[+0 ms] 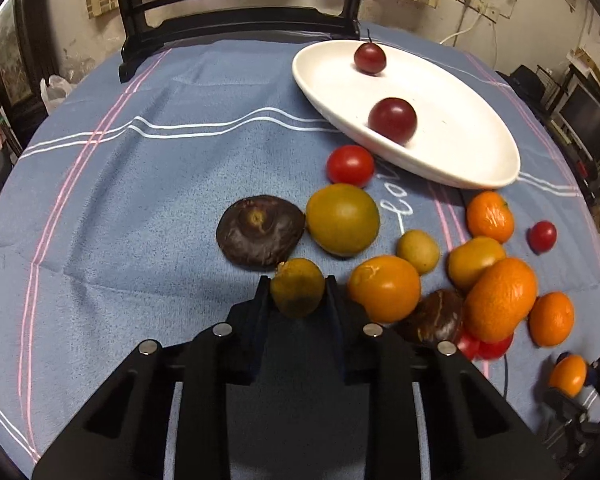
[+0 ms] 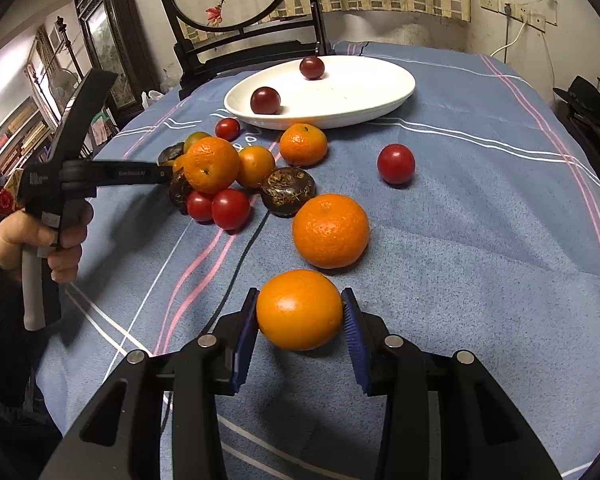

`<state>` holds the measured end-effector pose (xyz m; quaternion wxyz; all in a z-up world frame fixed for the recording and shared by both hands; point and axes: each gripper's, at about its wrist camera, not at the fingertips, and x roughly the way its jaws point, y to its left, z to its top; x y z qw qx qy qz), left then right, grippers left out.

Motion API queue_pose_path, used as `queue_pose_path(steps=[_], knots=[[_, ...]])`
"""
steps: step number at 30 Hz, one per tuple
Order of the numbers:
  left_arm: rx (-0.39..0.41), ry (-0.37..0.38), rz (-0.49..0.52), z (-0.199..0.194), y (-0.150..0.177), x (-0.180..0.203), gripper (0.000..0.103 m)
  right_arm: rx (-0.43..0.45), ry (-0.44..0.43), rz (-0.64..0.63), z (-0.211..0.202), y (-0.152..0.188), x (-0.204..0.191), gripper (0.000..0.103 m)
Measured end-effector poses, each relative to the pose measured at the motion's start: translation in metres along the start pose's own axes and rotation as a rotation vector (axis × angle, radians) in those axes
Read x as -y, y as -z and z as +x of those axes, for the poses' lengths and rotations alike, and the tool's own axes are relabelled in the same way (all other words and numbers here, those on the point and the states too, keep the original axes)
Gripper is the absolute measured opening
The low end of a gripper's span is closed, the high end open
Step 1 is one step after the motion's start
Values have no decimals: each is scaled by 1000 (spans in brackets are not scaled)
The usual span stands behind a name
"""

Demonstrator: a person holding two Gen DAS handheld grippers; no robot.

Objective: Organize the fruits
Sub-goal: 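Lower both held fruits onto the white plate and open both grippers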

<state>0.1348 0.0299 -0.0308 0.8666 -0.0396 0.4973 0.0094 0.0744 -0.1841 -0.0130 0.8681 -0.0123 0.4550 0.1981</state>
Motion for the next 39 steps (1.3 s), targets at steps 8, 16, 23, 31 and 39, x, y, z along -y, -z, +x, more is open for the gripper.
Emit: queue_pose_path(steps=[8,16,23,31,39], knots=[[94,57,43,-52,5,-1,26,58,12,-28,-16,-18,-1,41],[200,53,102,-70,-48,25,26,182,37,-101,-27,-91,-10,41],[163,-4,91,-16,-115,37,26,123,81,-120,26,-151,-6,41],[62,-29,67,50,-141,36,26,2,107,-118,93,-175,7,42],[129,-13,85,18,-128,44,65,46,92,-91,76,-166,8,47]])
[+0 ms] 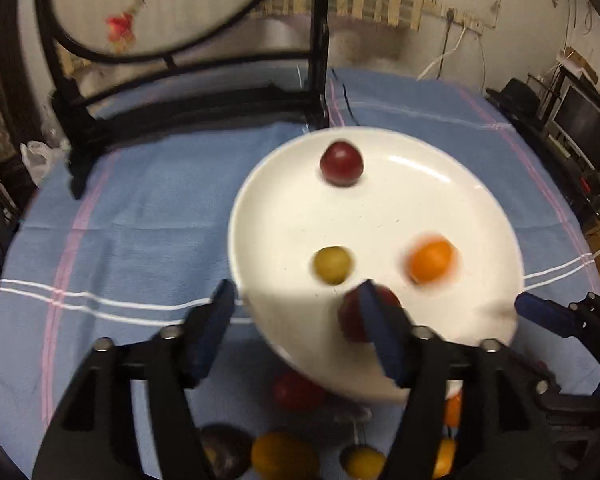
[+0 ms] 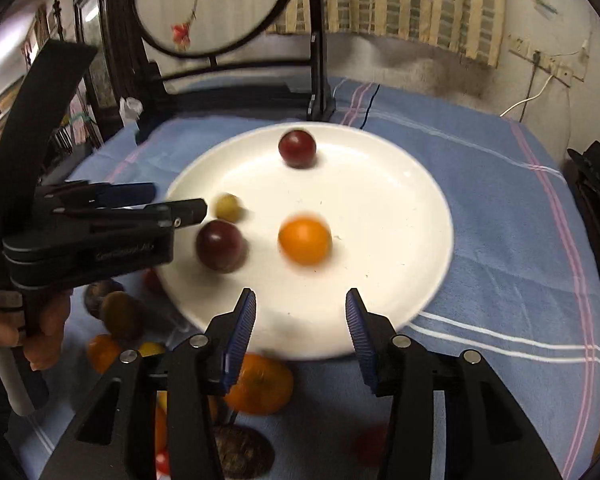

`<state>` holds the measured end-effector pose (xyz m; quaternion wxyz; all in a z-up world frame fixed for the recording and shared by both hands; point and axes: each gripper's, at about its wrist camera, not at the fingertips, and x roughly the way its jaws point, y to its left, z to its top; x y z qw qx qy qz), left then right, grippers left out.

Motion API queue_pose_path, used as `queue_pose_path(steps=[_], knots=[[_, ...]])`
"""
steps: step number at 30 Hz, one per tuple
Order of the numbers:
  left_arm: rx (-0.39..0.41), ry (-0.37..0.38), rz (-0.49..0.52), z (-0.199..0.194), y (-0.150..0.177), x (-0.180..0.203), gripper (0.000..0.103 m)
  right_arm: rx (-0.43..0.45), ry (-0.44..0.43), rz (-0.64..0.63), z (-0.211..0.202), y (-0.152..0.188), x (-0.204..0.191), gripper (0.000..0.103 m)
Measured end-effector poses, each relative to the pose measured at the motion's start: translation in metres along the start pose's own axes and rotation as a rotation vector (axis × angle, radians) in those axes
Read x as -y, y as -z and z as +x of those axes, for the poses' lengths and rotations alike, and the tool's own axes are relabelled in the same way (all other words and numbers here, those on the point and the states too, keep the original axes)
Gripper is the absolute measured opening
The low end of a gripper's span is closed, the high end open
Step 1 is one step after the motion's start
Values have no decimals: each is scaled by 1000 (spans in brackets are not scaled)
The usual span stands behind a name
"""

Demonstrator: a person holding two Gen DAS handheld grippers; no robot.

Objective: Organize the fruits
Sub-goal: 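Lower both held fruits onto the white plate and open both grippers, then grasp a large mandarin with the right gripper while the left gripper grasps a dark brown fruit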

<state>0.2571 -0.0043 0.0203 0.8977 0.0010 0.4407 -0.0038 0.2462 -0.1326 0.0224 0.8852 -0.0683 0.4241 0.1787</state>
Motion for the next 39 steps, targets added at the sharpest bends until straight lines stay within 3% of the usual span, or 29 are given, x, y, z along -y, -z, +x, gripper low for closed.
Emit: queue_pose_path(steps=[5,9,16,20,27,28,39], knots=[[70,24,20,-56,29,-3,79,61,7,-11,-53,34,-1,55],[91,40,-4,-86,70,-12,83,46,8,2,-76,72,0,56],[27,71,-57,-96,145,-28,84,-57,-2,65,-75,139,-1,57],[-27,88,-102,-90,176,-39,84,-97,-6,92,-65,147,-4,58],[-56,75,-114,-82,186,-47,84,-101,30,69,-46,128,-14,58],[-54,75,-114,-82,185,-48,84,-103,39,66,-43,126,-15,49],[-51,13,-78,-71,164,-59,84,-48,-12,110,-60,133,-7,46]])
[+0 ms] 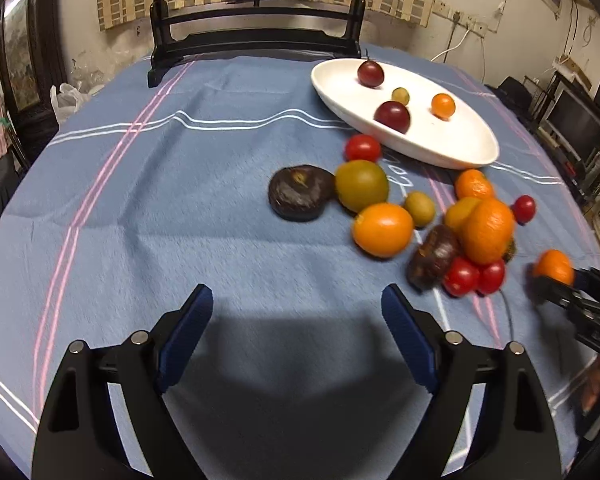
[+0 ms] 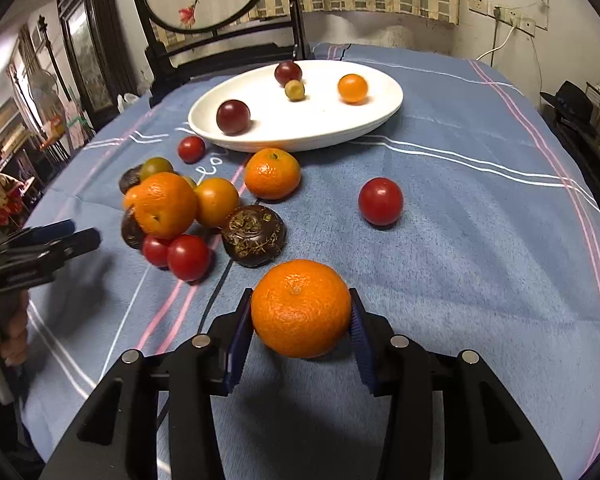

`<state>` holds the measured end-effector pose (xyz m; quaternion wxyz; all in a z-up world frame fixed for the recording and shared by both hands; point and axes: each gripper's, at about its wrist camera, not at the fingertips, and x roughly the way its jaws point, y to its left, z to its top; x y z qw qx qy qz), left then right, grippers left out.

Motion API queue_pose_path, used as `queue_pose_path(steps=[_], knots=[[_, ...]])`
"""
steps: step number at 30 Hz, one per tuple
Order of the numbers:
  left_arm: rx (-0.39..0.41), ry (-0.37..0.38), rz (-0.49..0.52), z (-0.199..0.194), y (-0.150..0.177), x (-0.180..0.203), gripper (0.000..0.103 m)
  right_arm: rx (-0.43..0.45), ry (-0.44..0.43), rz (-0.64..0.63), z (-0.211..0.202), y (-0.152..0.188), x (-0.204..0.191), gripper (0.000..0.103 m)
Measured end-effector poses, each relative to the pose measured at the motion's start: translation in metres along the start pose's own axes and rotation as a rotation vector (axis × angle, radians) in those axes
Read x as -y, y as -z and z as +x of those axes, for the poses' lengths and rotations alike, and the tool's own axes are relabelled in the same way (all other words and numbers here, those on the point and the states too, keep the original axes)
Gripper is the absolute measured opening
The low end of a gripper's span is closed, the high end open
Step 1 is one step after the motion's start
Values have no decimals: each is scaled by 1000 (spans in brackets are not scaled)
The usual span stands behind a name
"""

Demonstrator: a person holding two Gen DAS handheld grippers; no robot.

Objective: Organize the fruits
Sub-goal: 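Grasp a large mandarin with the right gripper while the left gripper grasps a dark brown fruit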

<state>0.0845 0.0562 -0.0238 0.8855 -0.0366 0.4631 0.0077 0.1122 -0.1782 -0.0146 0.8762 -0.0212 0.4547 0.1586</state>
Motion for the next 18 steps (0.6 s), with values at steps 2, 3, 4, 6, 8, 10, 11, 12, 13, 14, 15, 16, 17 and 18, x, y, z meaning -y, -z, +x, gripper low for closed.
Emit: queue_pose_path(steps=[2,3,4,6,8,10,11,12,13,14,15,16,17,18], knots=[[-7,-13,4,7,-6,-3,81,8,-11,11,-5,3,2,46],[-12,-18,5,10,-9,-4,80,10,-15,15,-6,4,3,46],[-23,-23,7,15,-12,-5,77,10,-20,17,-7,5,4,46],[-35,-25,12,22,-18,-6,74,15,-28,25,-10,7,5,46],[-47,-35,22,31,-24,-6,73,18,-36,27,-12,8,5,45],[-42,-44,36,36,-30,-4,73,23,-42,31,-13,9,4,46],[-42,-48,45,38,-33,-3,73,24,-47,31,-13,9,4,46],[-43,-48,54,41,-37,-1,73,23,-51,31,-13,9,3,45],[-43,-45,59,44,-40,0,71,22,-55,30,-12,9,2,45],[-38,-45,59,46,-42,0,69,21,-57,29,-12,9,2,45],[-33,-47,60,50,-47,1,68,18,-58,27,-11,9,1,46],[-30,-44,61,51,-49,1,66,17,-58,27,-10,9,1,46],[-24,-39,64,53,-51,2,59,15,-58,28,-9,8,1,46],[-16,-30,75,54,-53,3,53,14,-58,29,-9,8,1,46]])
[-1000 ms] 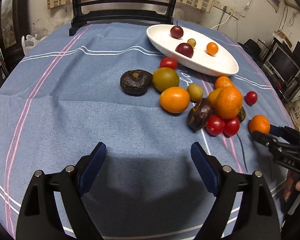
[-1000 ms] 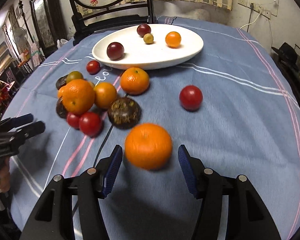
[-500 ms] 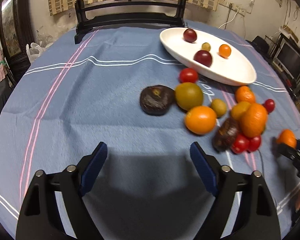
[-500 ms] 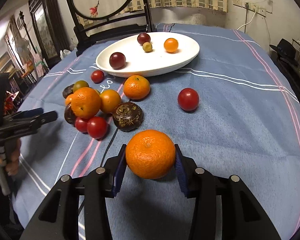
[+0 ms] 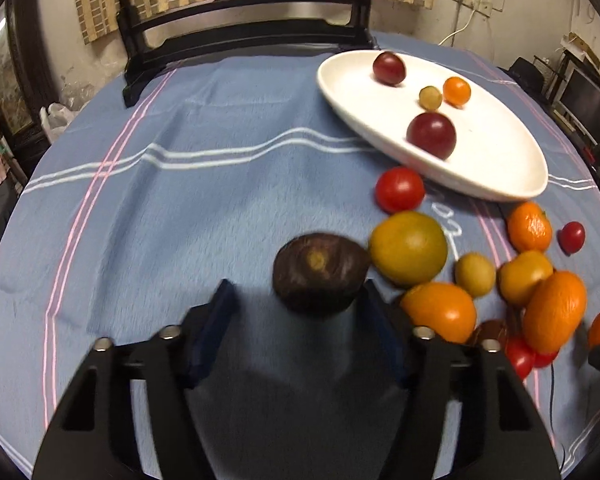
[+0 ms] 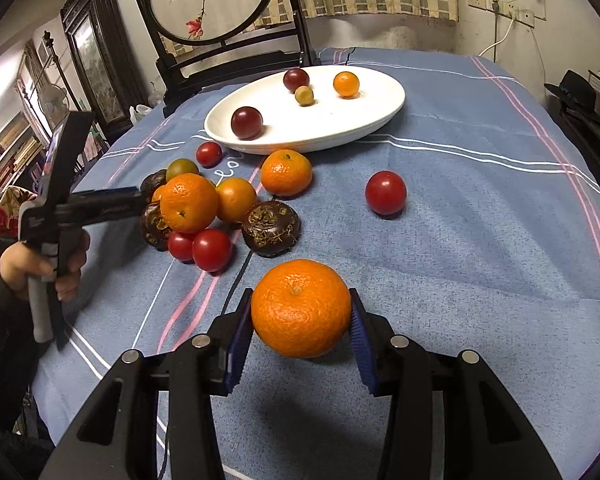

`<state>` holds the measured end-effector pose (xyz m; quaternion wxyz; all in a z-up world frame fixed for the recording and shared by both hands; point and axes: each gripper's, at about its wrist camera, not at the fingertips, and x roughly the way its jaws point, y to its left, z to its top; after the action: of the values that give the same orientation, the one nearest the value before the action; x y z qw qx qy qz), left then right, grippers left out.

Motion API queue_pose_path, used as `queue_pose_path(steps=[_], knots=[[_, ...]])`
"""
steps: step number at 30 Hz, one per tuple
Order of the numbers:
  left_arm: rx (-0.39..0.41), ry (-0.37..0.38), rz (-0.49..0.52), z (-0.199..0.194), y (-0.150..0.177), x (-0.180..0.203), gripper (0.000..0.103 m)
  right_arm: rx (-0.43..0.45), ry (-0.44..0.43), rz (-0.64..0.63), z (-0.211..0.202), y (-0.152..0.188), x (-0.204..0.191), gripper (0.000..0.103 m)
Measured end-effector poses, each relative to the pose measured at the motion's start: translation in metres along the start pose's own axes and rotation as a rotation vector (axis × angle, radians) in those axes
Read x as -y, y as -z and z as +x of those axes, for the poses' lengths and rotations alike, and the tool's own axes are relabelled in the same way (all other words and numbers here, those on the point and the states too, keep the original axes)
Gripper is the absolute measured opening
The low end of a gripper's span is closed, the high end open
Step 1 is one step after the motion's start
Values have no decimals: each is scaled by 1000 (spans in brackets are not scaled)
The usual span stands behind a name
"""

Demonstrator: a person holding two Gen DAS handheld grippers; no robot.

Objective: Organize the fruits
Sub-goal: 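Grasp a large mandarin with the right gripper while the left gripper grasps a dark brown fruit, then place the mandarin and dark brown fruit on the plate, opening both grippers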

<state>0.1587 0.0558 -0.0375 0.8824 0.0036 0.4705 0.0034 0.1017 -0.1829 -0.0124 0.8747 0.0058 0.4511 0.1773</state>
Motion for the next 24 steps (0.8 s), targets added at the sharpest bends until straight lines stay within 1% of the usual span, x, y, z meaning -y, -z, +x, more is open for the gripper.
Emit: queue_pose_path(steps=[1,3,5,8,13,17,19,21,24], knots=[[11,8,20,-1,0,3,42,0,0,2,0,0,0,46],[5,1,36,-3,1,6,42,2,0,1,-1,0,0,46],[-4,15,32,-7,1,5,41,9,-1,-3,-4,-1,-1,45],[6,28,20,-24,5,2,41,25,-3,-12,-10,-5,-3,45],[92,67,44,-69,-1,9,41,79,-3,-45,-28,-19,-9,45],[156,111,61,-94,-15,21,42,123,3,-77,-38,-39,-14,45],[170,133,64,-98,-26,28,42,142,6,-90,-39,-50,-17,45],[179,137,67,-97,-36,36,42,168,4,-102,-39,-66,-19,45],[182,133,48,-80,-59,44,42,181,-4,-105,-28,-91,-20,45]])
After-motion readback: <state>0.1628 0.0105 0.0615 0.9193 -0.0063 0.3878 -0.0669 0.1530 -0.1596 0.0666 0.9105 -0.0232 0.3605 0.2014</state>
